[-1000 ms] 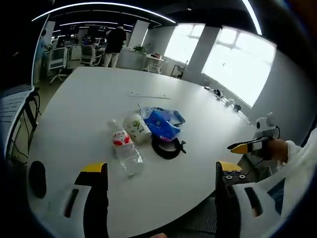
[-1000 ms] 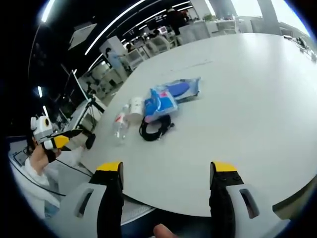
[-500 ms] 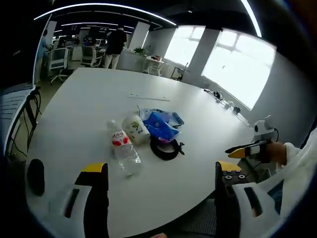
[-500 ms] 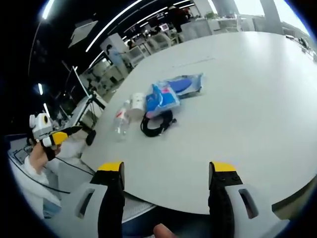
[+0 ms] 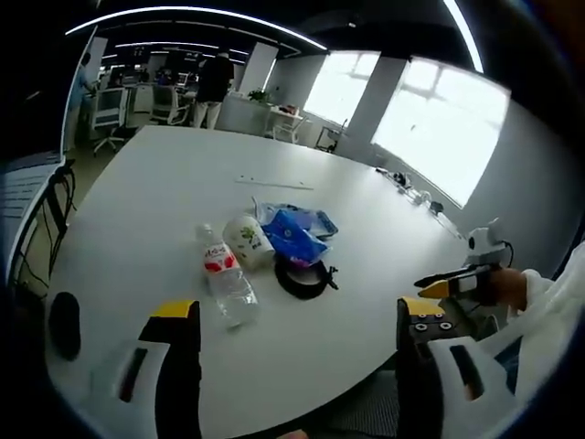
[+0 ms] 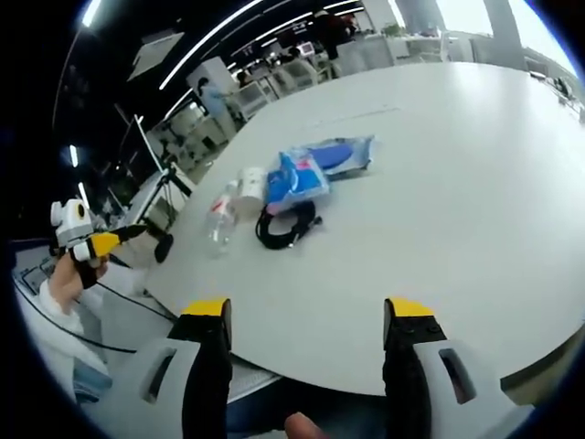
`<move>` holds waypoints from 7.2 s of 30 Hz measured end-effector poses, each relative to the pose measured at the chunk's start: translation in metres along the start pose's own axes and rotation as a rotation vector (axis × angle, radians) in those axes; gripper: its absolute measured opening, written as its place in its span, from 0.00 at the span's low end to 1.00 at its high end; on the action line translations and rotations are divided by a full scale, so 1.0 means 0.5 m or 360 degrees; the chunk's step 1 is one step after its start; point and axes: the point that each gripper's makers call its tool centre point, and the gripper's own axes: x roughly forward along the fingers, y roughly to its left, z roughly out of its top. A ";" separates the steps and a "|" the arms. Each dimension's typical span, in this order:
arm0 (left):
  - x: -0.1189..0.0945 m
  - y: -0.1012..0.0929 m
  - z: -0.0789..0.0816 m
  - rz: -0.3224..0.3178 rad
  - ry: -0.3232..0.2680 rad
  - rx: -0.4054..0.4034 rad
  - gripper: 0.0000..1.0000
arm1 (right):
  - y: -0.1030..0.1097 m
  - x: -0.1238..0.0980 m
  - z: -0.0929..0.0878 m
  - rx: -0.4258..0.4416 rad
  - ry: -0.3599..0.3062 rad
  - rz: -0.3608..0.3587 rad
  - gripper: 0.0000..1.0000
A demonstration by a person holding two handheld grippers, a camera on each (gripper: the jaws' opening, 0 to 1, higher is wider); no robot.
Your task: Arrange the tabletop items into an orderly group along one side of the table until the central work area is clear of visible clutter.
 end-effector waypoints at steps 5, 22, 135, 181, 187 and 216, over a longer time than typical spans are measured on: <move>-0.003 0.005 -0.007 0.0014 0.0004 -0.0011 0.91 | 0.000 -0.001 -0.002 0.0019 -0.0004 0.0004 0.66; -0.013 0.002 -0.017 0.0030 -0.0063 -0.0021 0.92 | 0.007 -0.006 -0.008 0.0006 0.0003 0.0004 0.63; -0.047 0.056 -0.108 0.0351 -0.0343 0.0364 0.80 | 0.441 0.453 0.281 -0.0492 0.0403 0.0570 0.44; -0.031 0.090 -0.144 0.0457 -0.0192 0.0389 0.73 | 0.416 0.650 0.228 -0.0406 0.0646 0.0321 0.39; -0.032 0.093 -0.145 0.0467 -0.0183 0.0388 0.73 | 0.411 0.658 0.206 -0.0447 0.0659 0.0291 0.38; -0.028 0.098 -0.157 0.0477 -0.0121 0.0406 0.69 | 0.377 0.686 0.216 -0.0237 0.0516 0.0218 0.20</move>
